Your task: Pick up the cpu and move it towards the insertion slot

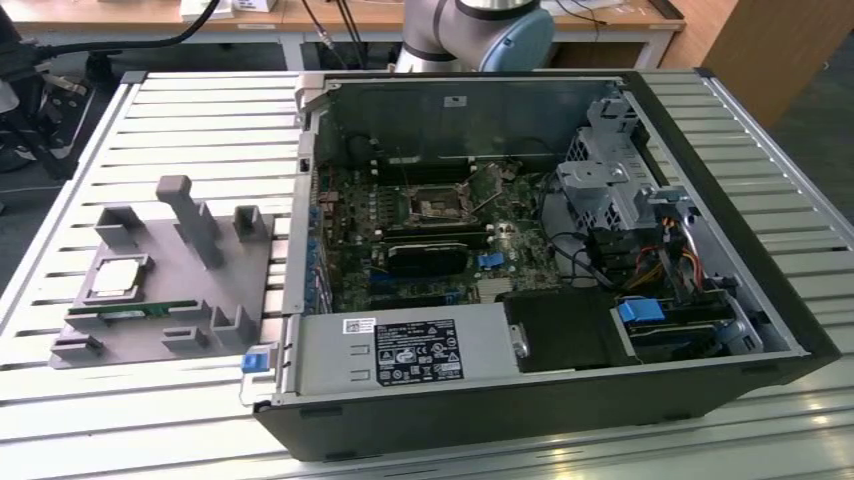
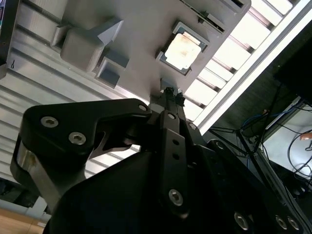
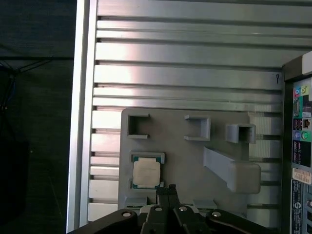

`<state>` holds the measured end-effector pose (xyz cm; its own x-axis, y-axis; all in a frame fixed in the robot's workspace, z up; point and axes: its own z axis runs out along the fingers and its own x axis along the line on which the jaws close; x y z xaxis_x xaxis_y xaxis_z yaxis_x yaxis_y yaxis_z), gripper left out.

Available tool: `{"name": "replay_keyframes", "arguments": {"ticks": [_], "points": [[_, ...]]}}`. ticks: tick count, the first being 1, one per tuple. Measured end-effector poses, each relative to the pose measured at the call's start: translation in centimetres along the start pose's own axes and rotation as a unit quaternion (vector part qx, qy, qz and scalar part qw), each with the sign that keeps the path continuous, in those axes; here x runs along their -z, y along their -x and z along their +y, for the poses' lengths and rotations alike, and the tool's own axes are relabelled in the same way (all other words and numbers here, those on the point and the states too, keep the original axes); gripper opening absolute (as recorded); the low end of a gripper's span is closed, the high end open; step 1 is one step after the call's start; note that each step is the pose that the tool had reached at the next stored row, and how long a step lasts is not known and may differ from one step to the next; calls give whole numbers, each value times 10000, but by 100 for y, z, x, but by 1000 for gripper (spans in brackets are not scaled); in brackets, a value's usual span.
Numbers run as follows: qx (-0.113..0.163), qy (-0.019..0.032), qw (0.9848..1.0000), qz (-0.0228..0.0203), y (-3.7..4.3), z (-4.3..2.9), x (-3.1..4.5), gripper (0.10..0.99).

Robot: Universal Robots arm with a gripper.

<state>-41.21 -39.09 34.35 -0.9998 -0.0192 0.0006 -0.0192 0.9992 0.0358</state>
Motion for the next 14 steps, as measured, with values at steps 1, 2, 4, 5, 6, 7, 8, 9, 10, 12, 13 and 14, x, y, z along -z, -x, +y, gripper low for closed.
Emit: {"name": "replay_keyframes", "arguments": {"ticks": [1,2,4,5,6,7,8,9,10,12,13,14], "points": [[0,0,10000,0,-4,0,-5,106],[0,-1,10000,0,-8,0,-11,106],[0,-2,10000,0,-16,0,-23,106],[0,-3,10000,0,-21,0,-29,106],[0,-4,10000,0,-26,-1,-35,106],[0,-5,10000,0,-32,-1,-41,106],[0,-5,10000,0,-37,-1,-48,106],[1,-6,10000,0,-42,-1,-54,114],[1,-6,10000,0,-46,-1,-61,169],[1,-7,10000,-1,-55,-2,-78,231],[1,-7,10000,0,-58,-2,-86,294],[1,-8,10000,0,-61,-2,-94,294]]}}
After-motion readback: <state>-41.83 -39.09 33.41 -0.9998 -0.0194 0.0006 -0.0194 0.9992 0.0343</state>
